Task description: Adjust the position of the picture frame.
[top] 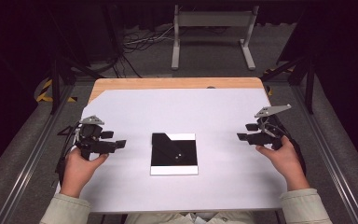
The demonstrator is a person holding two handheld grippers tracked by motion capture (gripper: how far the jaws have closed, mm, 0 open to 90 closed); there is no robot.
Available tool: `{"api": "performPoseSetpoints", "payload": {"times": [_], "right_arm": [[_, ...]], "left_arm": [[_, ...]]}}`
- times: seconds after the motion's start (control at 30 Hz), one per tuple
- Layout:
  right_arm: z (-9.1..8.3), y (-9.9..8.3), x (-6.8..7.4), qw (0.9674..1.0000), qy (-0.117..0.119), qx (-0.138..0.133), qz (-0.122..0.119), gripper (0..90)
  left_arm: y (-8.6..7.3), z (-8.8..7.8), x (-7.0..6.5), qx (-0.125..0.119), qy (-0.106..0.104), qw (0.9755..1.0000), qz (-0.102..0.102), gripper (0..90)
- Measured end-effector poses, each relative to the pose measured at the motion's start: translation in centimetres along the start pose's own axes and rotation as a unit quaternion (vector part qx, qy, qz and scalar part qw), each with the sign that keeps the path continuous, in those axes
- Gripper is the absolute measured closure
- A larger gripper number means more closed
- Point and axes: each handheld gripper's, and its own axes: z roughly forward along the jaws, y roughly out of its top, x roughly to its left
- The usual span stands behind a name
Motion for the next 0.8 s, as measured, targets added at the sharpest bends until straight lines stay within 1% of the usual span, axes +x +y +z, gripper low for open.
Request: {"api": "performPoseSetpoints", "payload": {"times": [0.13, 0.17, 0.23, 0.27, 0.3, 0.33, 0.37, 0.43, 0.5, 0.53, 0.57, 0.6, 0.67, 0.7, 0.73, 0.77, 0.8], "right_arm": [[-0.2, 0.0, 0.0, 1.0000, 0.000, -0.006, 0.002, 43.6], [-0.3, 0.0, 0.0, 1.0000, -0.001, -0.007, 0.002, 43.6], [-0.4, -0.1, -0.1, 1.0000, -0.001, -0.010, 0.002, 43.6], [-0.4, -0.1, -0.1, 0.9999, -0.001, -0.010, 0.004, 43.6], [-0.4, -0.1, -0.1, 0.9999, 0.000, -0.011, 0.006, 43.8], [-0.4, -0.2, -0.2, 0.9999, -0.001, -0.011, 0.007, 43.9], [-0.4, -0.2, -0.2, 0.9999, -0.002, -0.011, 0.006, 43.9], [-0.4, -0.2, -0.2, 0.9999, -0.003, -0.011, 0.007, 43.9], [-0.5, -0.3, -0.2, 0.9999, -0.003, -0.013, 0.007, 43.9], [-0.5, -0.3, -0.1, 0.9999, -0.003, -0.014, 0.009, 43.9], [-0.6, -0.3, -0.1, 0.9999, -0.003, -0.013, 0.008, 43.9], [-0.7, -0.3, -0.1, 0.9999, -0.003, -0.014, 0.008, 43.9], [-0.8, -0.3, -0.1, 0.9998, -0.003, -0.017, 0.006, 44.0], [-0.8, -0.3, 0.0, 0.9998, -0.004, -0.018, 0.007, 44.1], [-0.9, -0.3, 0.0, 0.9998, -0.003, -0.019, 0.007, 44.2], [-0.9, -0.3, 0.0, 0.9998, -0.002, -0.021, 0.007, 44.2], [-0.9, -0.3, 0.0, 0.9997, -0.002, -0.023, 0.006, 44.2]], "left_arm": [[0.0, 0.0, -0.1, 0.003, 0.000, 1.0000, 0.001, 38.9], [0.1, 0.1, -0.2, 0.007, 0.002, 0.9999, 0.007, 38.9], [0.1, 0.2, -0.5, 0.009, 0.000, 0.9999, 0.014, 49.6], [0.1, 0.3, -0.7, 0.013, 0.000, 0.9997, 0.019, 49.6], [0.2, 0.4, -1.0, 0.016, 0.000, 0.9995, 0.027, 53.9], [0.2, 0.4, -1.2, 0.020, -0.002, 0.9993, 0.031, 62.1], [0.3, 0.5, -1.4, 0.022, -0.003, 0.9991, 0.037, 66.9], [0.3, 0.7, -1.9, 0.026, -0.011, 0.9985, 0.047, 78.3], [0.4, 0.8, -2.3, 0.032, -0.015, 0.9975, 0.061, 85.5], [0.4, 0.9, -2.5, 0.030, -0.022, 0.9969, 0.070, 89.4], [0.4, 1.0, -2.6, 0.030, -0.029, 0.9962, 0.076, 89.9], [0.4, 1.1, -2.8, 0.029, -0.038, 0.9962, 0.074, 90.0], [0.5, 1.3, -3.2, 0.031, -0.048, 0.9952, 0.080, 90.0], [0.5, 1.5, -3.4, 0.031, -0.050, 0.9950, 0.080, 90.0], [0.6, 1.5, -3.4, 0.033, -0.049, 0.9945, 0.086, 90.0], [0.5, 1.7, -3.7, 0.034, -0.053, 0.9946, 0.082, 90.0], [0.5, 1.9, -3.8, 0.034, -0.058, 0.9940, 0.086, 90.0]]}}
